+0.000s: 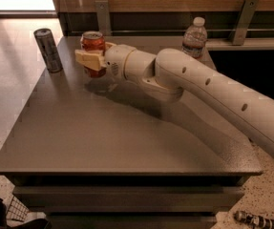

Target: Move coke can near redbull can

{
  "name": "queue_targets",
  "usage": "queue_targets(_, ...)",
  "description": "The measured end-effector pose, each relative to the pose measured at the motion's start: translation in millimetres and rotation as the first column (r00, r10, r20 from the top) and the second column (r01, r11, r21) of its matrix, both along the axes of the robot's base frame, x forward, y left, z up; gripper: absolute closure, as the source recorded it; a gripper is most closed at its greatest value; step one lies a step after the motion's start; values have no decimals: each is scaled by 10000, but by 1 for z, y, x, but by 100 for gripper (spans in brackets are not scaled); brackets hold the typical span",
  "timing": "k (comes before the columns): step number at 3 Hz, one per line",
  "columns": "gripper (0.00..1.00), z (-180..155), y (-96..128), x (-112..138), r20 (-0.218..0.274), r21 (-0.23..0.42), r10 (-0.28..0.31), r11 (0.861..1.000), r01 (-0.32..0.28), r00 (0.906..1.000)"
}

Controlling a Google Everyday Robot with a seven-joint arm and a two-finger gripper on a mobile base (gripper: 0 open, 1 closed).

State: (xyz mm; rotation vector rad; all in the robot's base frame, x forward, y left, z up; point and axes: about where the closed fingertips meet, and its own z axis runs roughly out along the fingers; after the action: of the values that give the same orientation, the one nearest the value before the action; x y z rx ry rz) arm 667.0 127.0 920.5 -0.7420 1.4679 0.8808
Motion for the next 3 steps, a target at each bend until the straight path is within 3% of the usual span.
queue_targets(1,100,-3,21,12,372,246,-178,9996,169,9992)
queue_targets(3,100,-14,57,15,928,-574,-110,9982,164,9956)
